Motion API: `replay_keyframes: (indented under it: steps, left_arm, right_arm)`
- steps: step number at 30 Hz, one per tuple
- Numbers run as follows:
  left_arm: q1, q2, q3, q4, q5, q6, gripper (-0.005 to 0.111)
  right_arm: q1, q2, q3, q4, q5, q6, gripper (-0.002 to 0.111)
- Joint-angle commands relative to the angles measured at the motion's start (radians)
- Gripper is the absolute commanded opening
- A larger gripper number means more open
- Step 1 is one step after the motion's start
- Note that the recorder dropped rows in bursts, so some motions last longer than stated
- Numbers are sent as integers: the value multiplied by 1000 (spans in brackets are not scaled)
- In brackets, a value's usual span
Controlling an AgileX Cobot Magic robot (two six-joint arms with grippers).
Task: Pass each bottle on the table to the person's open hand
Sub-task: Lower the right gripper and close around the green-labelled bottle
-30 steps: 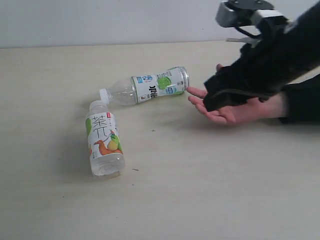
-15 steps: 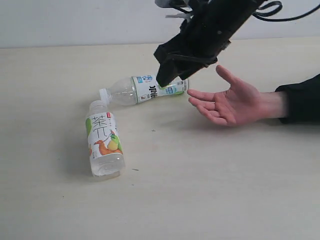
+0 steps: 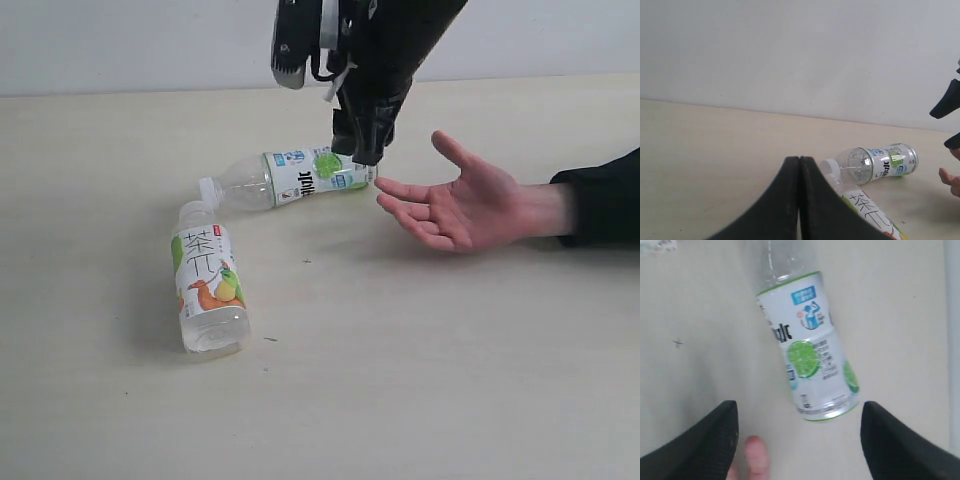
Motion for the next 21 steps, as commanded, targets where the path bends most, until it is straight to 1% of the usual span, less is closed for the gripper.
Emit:
replay_keyframes:
  steps: [1,4,8,13,21]
  left_arm:
    - [0,-6,1,1,0,0,0]
    - [0,-6,1,1,0,0,0]
    - [0,-6,1,1,0,0,0]
    - [0,-6,1,1,0,0,0]
    - [0,-6,1,1,0,0,0]
  right_arm:
    - [3,41,-10,-68,-129,-140,66]
    - [3,83,-10,-66,-188,-224,67]
    - [3,144,-10,-66,-227,-237,72]
    - [3,199,-10,-69,-320,-251,73]
    - [3,246,-10,-67,-340,-285,74]
